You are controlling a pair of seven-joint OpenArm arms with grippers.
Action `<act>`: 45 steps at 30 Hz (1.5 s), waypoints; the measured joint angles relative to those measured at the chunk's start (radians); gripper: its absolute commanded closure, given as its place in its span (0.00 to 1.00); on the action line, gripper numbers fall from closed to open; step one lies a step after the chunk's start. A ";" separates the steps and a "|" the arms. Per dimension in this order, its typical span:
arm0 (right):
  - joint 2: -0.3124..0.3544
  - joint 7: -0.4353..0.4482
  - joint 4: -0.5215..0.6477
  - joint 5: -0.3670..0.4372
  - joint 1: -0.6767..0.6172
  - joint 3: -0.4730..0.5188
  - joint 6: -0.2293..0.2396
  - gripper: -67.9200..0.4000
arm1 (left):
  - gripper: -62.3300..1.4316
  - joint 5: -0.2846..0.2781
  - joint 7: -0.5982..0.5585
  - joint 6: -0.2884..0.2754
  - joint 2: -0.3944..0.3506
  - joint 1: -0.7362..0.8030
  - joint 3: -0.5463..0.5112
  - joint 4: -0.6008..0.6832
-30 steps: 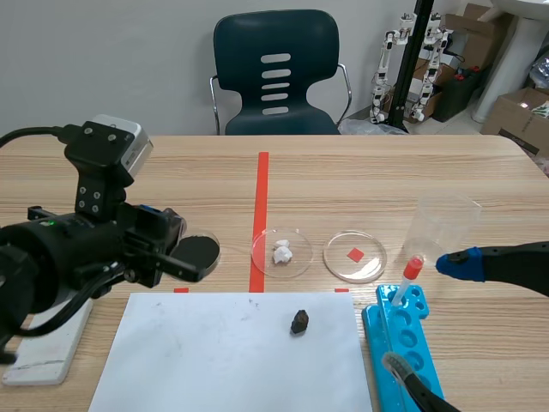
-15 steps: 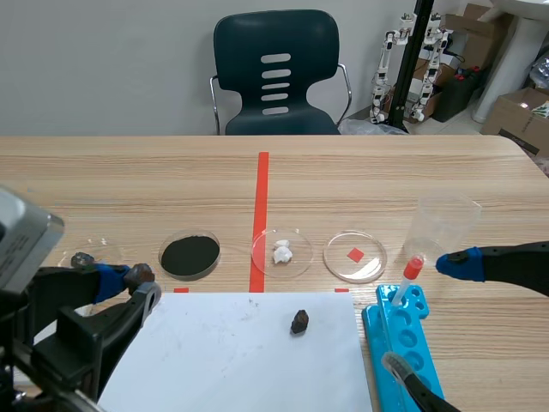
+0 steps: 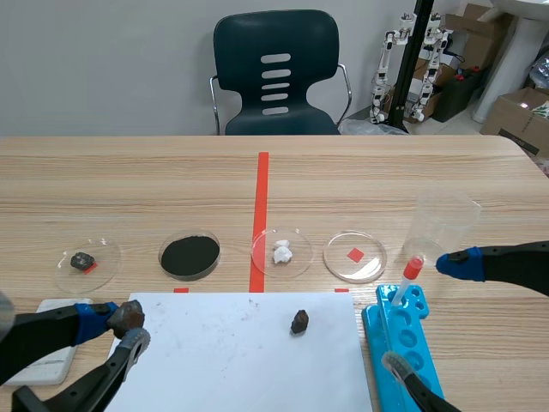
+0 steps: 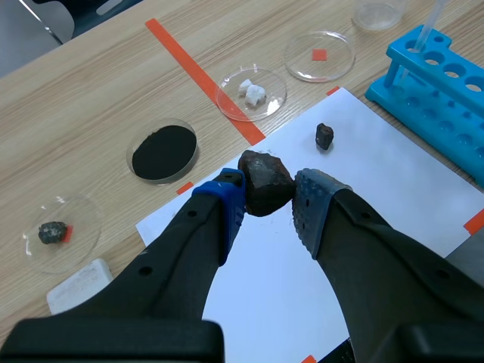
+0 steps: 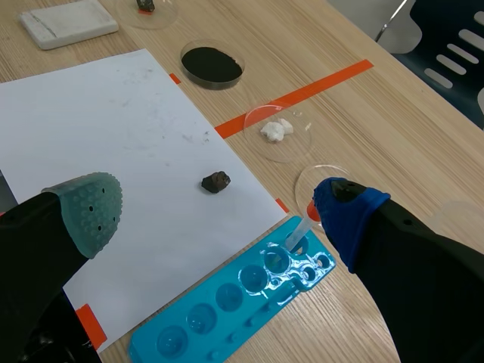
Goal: Lower the mineral onto the iron filings and hold still
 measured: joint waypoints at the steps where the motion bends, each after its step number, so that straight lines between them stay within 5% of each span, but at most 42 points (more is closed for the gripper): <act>1: 0.000 0.000 0.000 0.000 0.000 0.000 0.000 0.22 | 0.88 0.000 0.003 -0.001 0.000 -0.003 0.000 0.000; 45: 0.000 0.000 0.000 0.000 0.000 0.000 0.000 0.22 | 0.88 0.000 0.017 0.003 0.000 -0.016 0.000 0.000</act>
